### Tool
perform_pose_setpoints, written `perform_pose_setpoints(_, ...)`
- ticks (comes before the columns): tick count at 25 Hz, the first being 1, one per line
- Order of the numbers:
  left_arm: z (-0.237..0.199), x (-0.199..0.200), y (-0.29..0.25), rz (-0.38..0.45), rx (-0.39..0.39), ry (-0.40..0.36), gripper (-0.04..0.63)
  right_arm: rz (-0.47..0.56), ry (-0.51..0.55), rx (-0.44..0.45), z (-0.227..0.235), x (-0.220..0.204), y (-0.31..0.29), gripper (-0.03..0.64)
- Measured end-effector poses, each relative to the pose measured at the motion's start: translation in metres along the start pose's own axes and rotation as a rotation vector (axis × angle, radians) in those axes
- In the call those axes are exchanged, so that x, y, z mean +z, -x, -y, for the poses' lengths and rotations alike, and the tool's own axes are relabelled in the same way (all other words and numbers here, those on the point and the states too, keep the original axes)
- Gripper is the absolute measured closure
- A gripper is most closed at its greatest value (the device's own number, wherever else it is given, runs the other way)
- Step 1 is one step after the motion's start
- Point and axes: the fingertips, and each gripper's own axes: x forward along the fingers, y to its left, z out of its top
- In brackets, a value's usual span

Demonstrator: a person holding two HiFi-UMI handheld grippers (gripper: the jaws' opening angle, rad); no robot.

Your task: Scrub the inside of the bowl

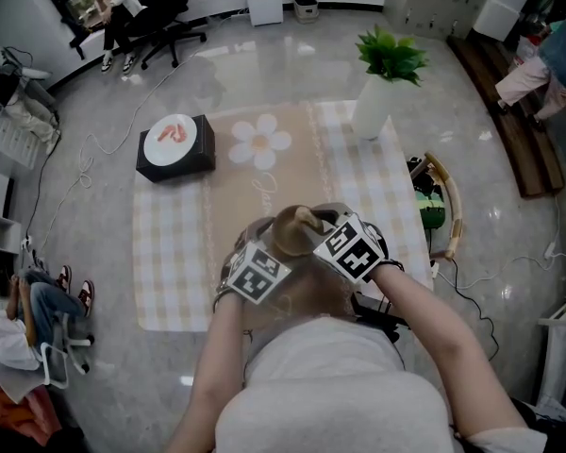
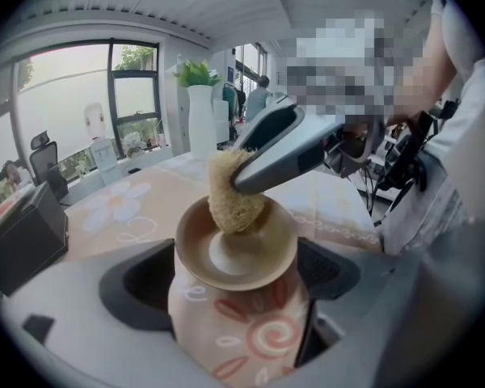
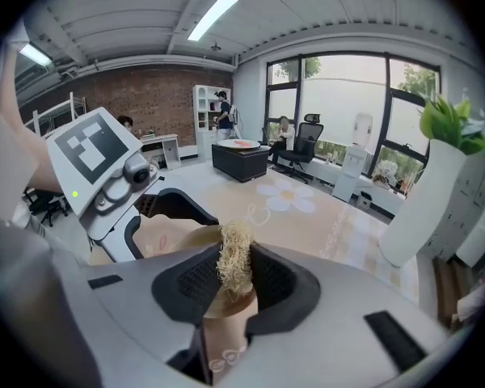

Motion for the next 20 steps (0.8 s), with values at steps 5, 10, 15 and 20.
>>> perform_pose_setpoints(5, -0.003, 0.002, 0.000, 0.008, 0.033, -0.002, 0.146, 0.059, -0.035, -0.003, 0.001, 0.011, 0.016, 0.523)
perform_pose_setpoints(10, -0.001, 0.003, 0.002, 0.011, 0.047, 0.007, 0.142, 0.090, -0.088, -0.006, 0.004, 0.008, 0.028, 0.523)
perform_pose_setpoints(15, 0.002, 0.010, 0.006, 0.026, 0.055, 0.042, 0.129, 0.119, -0.132, 0.004, 0.007, 0.005, 0.037, 0.523)
perform_pose_setpoints(20, 0.007, 0.016, 0.012, 0.051, 0.084, 0.057, 0.128, 0.167, -0.184, 0.020, 0.007, 0.007, 0.047, 0.523)
